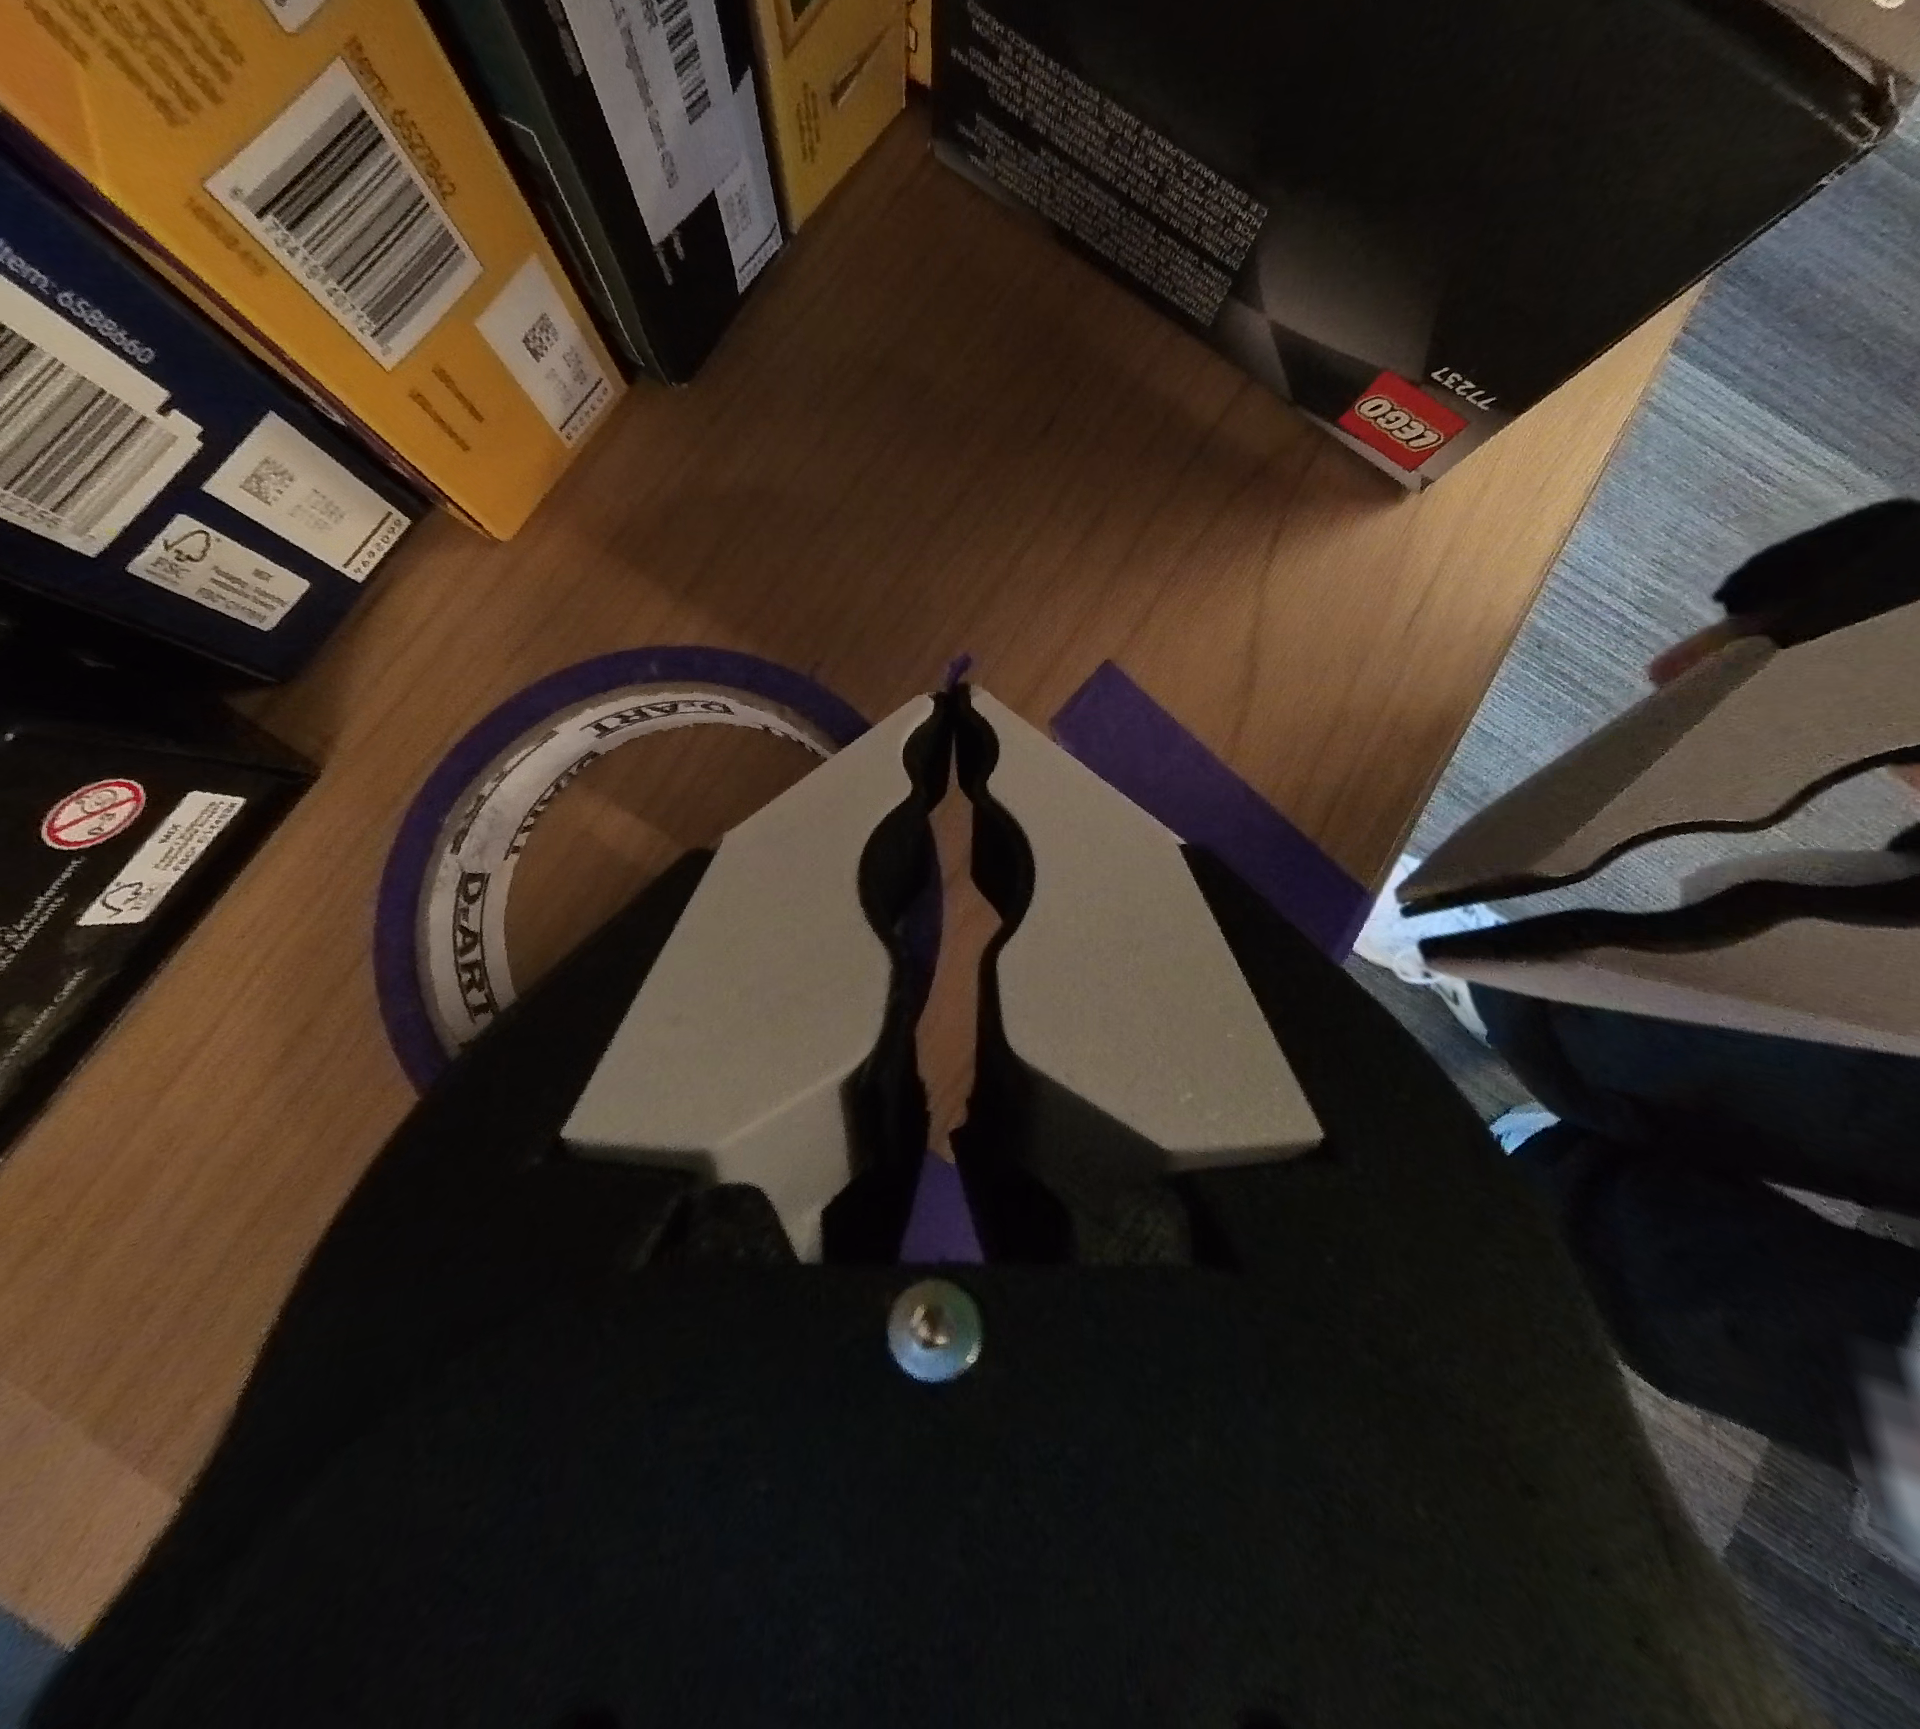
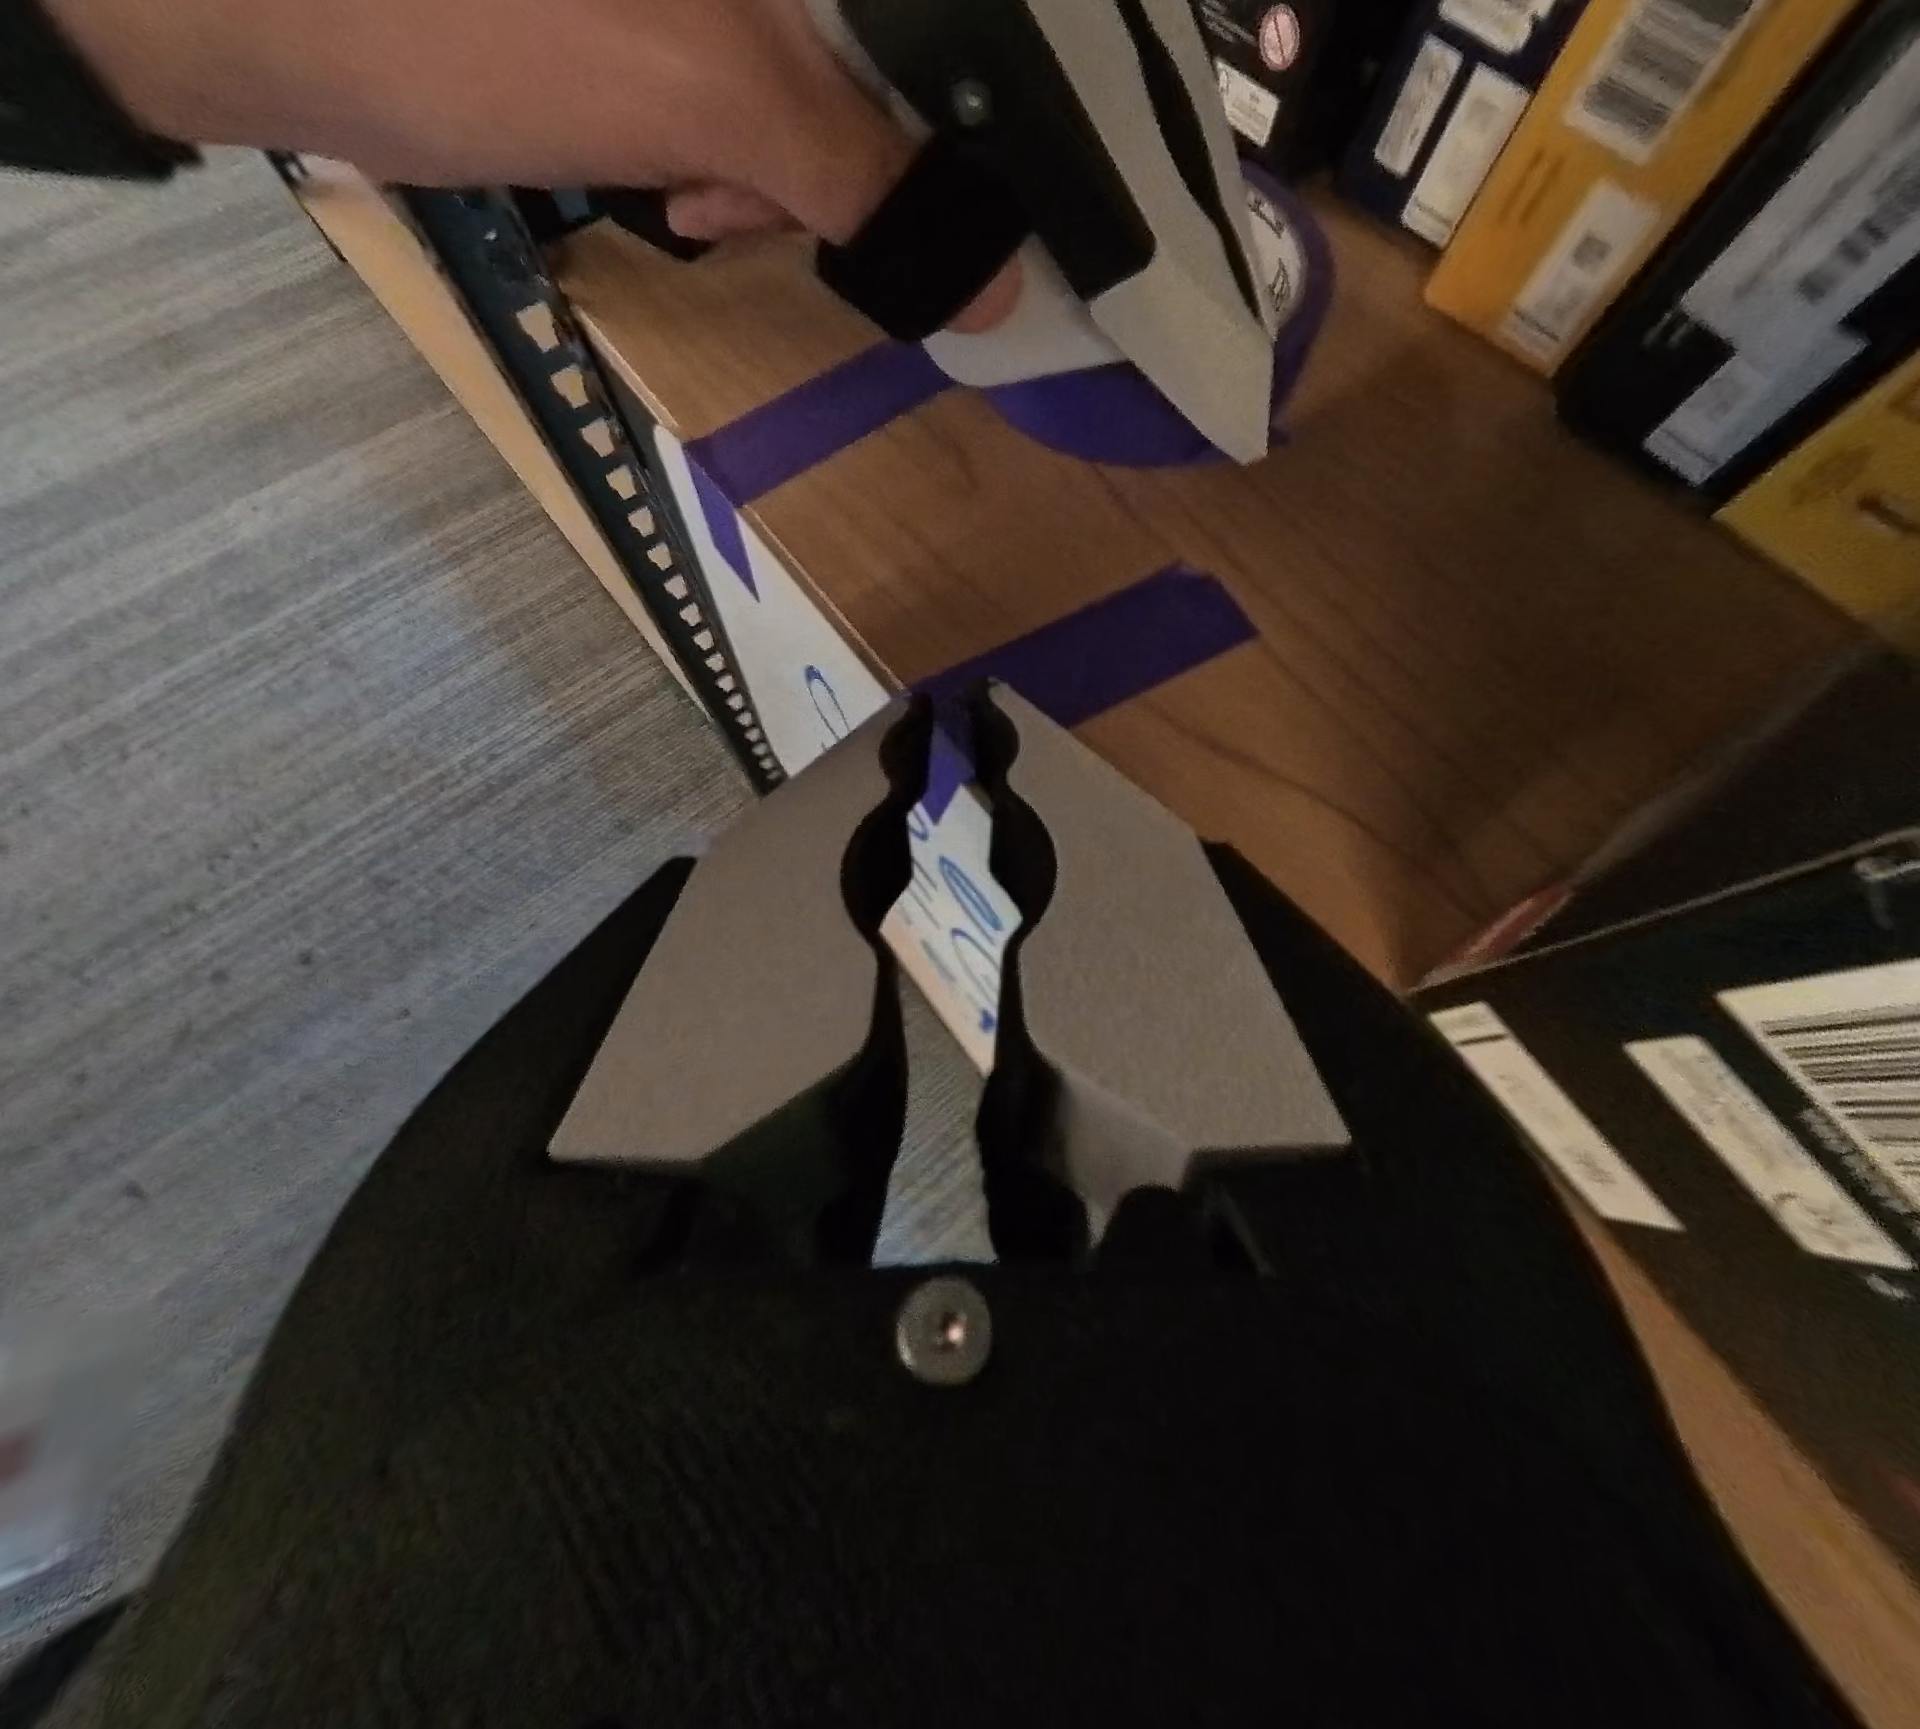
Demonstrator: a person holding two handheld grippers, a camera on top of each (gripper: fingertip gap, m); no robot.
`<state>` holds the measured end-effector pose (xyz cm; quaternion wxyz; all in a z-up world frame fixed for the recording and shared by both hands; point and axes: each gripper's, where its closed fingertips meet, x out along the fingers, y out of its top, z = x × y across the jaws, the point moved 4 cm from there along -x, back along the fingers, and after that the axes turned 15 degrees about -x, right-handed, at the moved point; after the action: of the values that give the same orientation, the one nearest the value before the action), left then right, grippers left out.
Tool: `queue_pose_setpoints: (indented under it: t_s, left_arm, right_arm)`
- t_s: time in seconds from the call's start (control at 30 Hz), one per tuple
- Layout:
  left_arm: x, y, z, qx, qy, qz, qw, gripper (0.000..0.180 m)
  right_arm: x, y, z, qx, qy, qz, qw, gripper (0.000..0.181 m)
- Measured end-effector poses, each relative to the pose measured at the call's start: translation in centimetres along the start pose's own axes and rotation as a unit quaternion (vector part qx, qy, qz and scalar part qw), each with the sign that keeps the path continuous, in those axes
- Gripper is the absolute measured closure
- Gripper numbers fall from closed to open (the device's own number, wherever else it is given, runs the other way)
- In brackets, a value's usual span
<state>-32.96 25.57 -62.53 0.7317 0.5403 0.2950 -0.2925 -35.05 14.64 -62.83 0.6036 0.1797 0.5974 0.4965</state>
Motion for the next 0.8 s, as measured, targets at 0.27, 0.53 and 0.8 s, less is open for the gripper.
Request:
queue_pose_setpoints:
  t_s: [0.27,0.53,0.8]
  left_arm:
    - [0.1,0.2,-0.1,-0.003,0.002,0.000,1.000,0.180]
    - [0.2,0.1,0.5,0.002,-0.014,-0.015,1.000,0.180]
    - [0.0,0.0,2.3,-0.008,-0.068,-0.035,0.997,0.146]
  right_arm:
    - [0.8,-1.6,-0.1,-0.046,0.037,-0.023,0.998,0.181]
    - [0.9,-1.0,0.3,-0.020,0.037,-0.015,0.999,0.181]
    - [0.0,-0.3,1.4,0.017,0.015,0.002,1.000,0.180]
